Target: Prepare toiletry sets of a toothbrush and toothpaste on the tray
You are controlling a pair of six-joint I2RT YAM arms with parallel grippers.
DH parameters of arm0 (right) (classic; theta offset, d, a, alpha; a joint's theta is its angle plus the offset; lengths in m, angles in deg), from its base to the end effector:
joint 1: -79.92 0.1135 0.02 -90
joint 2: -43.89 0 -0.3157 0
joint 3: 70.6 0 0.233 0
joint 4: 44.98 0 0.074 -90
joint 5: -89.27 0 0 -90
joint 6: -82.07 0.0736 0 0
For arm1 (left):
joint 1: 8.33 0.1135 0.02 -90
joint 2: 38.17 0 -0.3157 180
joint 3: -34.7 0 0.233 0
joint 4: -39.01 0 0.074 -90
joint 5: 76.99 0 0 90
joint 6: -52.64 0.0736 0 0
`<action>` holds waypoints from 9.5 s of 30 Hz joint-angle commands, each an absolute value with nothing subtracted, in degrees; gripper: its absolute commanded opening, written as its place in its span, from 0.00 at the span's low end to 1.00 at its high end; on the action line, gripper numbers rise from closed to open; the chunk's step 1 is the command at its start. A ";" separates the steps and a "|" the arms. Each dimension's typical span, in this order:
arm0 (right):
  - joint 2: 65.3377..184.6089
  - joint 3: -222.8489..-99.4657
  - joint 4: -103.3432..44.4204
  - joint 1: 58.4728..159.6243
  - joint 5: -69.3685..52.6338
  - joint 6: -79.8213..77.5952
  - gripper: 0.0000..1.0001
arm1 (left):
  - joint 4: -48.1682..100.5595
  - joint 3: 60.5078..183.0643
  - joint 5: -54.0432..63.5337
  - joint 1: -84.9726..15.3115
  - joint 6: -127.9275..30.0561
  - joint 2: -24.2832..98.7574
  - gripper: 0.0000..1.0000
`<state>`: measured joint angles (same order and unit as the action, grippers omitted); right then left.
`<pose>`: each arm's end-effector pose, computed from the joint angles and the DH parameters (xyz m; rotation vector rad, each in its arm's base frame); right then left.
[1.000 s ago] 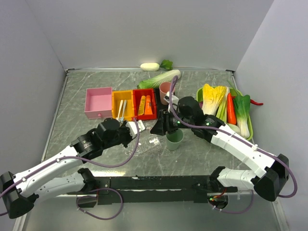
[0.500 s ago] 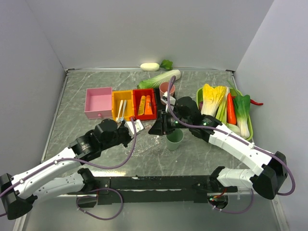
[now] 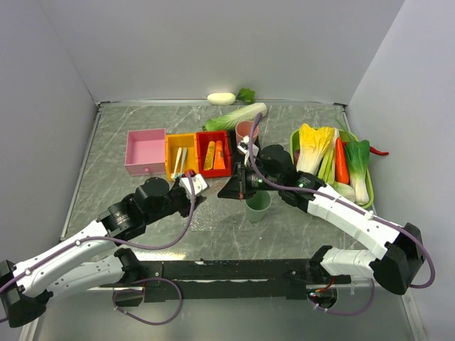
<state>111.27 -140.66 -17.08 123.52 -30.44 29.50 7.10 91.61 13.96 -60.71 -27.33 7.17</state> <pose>0.1603 0.2030 0.3570 -0.4922 2.1955 1.3618 0.1015 -0.1297 0.3335 1.0034 1.6783 -0.4763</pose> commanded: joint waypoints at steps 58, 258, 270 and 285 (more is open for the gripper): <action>102.87 -132.90 -39.02 123.78 -20.24 38.22 0.00 | 10.47 88.29 29.35 -61.50 -90.35 4.10 0.38; 84.31 -139.57 3.70 123.08 18.01 13.26 0.98 | 7.21 101.01 12.50 -37.18 -66.99 20.97 0.97; 105.49 -149.41 -2.37 101.46 -10.04 9.75 0.81 | 17.67 110.20 15.55 -27.15 -50.37 30.30 0.97; 140.64 -174.63 -0.08 96.71 -7.41 3.41 0.55 | 22.24 106.22 16.00 -27.23 -51.24 31.80 0.97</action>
<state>135.35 -168.59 -1.04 97.00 -8.67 6.01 17.61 106.19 16.89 -27.16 -52.03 33.90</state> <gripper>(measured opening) 0.557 0.969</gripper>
